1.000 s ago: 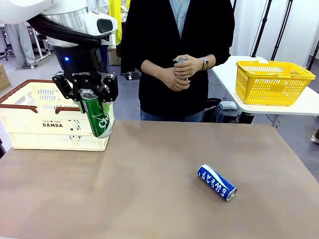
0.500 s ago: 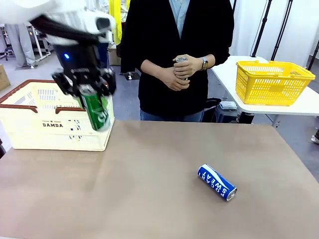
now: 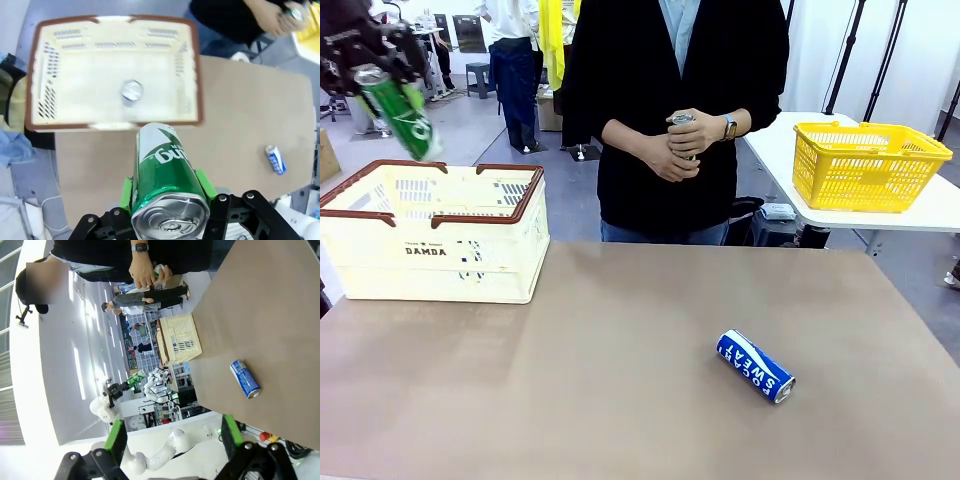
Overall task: Place the drinks into the Shopping basket.
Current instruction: Pick up one drink and place it into the Shopping basket.
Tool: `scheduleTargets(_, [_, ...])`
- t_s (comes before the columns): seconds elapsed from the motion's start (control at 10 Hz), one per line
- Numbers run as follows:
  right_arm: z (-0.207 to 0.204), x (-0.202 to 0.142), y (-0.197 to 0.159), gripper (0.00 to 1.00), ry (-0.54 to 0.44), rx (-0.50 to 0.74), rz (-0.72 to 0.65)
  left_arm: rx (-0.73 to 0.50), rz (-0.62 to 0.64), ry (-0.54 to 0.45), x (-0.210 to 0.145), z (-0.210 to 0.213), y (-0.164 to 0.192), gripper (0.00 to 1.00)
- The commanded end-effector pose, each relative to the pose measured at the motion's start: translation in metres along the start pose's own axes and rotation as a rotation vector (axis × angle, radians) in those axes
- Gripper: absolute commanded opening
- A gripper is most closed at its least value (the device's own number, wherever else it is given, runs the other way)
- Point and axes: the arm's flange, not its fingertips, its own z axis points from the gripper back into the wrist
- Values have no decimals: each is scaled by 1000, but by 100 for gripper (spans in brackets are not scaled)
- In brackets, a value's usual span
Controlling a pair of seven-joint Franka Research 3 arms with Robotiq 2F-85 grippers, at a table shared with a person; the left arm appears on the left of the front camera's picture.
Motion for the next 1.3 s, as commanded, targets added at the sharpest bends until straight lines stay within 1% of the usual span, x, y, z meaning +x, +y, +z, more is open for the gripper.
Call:
scheduleTargets(0.0, [0, -3, 5, 100, 8, -2, -18, 57, 49, 36, 55, -40, 19, 0])
scheduleTargets(0.1, [0, -3, 5, 100, 8, -2, -18, 75, 89, 81, 70, -65, 40, 0])
scheduleTargets(0.2, [0, -3, 5, 100, 8, -2, -18, 139, 157, 84, 82, -91, 60, 0])
scheduleTargets(0.3, [0, -3, 5, 100, 8, -2, -18, 171, 185, 89, 88, -122, 78, 0])
scheduleTargets(0.5, [0, -3, 5, 100, 8, -2, -18, 180, 206, 64, 91, -167, 96, 0])
scheduleTargets(0.6, [0, -3, 5, 100, 8, -2, -18, 185, 211, 138, 81, -227, 105, 0])
scheduleTargets(0.7, [0, -3, 5, 100, 8, -2, -18, 185, 211, 138, 81, -227, 105, 0])
scheduleTargets(0.8, [0, -3, 5, 100, 8, -2, -18, 204, 221, 135, 80, -243, 109, 0])
scheduleTargets(0.9, [0, -3, 5, 100, 8, -2, -18, 217, 227, 157, 78, -257, 111, 0])
scheduleTargets(1.0, [0, -3, 5, 100, 8, -2, -18, 206, 229, 150, 77, -263, 112, 0])
scheduleTargets(1.2, [0, -3, 5, 100, 8, -2, -18, 236, 238, 118, 76, -273, 112, 0])
